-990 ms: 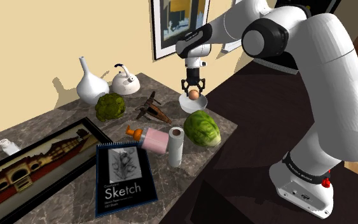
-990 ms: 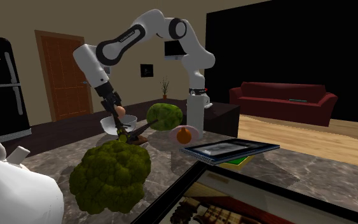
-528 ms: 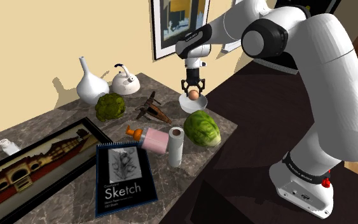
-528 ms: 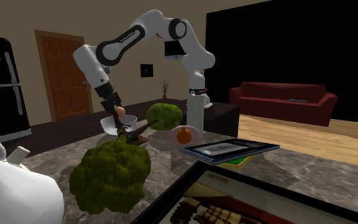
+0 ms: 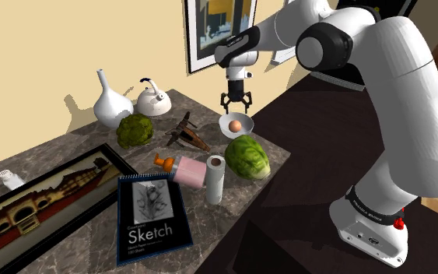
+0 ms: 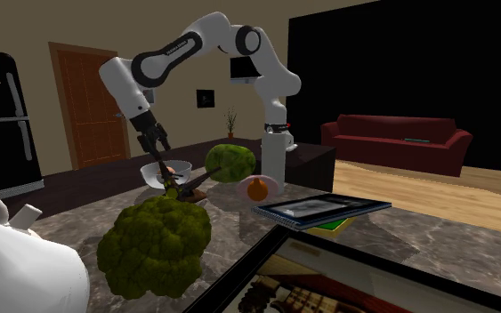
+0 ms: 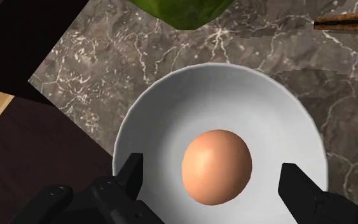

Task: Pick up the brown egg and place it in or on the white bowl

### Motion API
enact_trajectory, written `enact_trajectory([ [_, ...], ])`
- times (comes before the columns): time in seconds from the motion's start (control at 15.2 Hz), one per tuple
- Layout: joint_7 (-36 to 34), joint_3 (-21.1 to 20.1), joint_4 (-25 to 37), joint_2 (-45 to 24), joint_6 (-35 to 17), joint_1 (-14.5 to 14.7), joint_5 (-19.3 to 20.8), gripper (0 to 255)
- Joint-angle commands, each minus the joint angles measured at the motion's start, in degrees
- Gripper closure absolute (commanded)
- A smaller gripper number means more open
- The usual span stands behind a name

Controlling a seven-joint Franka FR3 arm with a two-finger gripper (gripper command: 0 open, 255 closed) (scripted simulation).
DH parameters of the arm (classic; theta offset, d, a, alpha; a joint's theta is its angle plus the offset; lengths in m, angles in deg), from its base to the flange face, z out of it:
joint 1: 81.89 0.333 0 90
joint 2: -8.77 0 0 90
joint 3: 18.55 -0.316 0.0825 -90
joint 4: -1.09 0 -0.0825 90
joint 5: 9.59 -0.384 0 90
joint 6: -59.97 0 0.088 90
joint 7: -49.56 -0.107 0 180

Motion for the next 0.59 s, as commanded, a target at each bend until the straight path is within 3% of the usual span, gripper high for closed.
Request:
enact_trajectory([
  [0.0,-0.4,0.2,3.7,-0.2,3.4,-0.7,0.3,0],
  [0.53,-0.6,0.2,5.4,-0.3,5.0,-1.0,0.5,0],
])
